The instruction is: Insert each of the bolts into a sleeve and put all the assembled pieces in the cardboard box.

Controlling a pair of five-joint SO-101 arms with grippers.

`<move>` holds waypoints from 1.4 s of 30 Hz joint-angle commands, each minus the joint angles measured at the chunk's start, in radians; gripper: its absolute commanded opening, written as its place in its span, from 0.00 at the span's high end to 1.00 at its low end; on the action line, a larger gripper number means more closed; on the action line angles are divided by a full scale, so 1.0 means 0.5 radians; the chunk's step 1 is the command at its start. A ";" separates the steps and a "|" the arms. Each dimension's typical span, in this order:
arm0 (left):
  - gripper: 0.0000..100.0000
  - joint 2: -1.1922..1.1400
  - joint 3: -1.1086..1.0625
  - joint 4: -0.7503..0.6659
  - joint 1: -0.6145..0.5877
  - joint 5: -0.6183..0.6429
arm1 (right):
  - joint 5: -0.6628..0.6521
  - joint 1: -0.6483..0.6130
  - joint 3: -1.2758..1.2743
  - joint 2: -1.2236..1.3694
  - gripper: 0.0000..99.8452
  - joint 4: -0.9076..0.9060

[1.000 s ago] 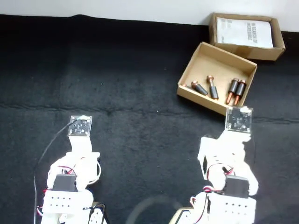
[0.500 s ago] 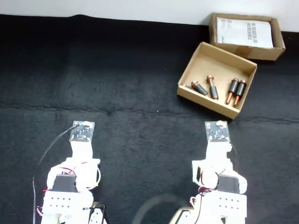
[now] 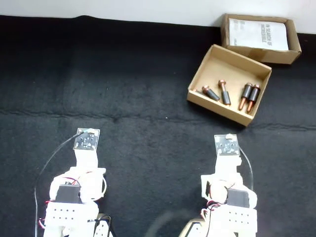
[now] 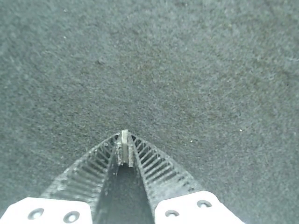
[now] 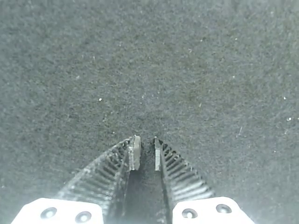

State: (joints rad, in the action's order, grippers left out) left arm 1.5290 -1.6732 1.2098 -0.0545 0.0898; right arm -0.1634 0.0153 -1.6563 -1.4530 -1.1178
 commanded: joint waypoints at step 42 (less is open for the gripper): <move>0.99 -0.014 0.066 0.012 -0.008 0.012 | -0.021 -0.014 -0.296 -0.646 0.95 0.002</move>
State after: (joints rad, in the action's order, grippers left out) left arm 1.5290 -1.6717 1.2098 -0.0545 0.0898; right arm -0.1634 0.0107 -1.6579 -1.7614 -1.1178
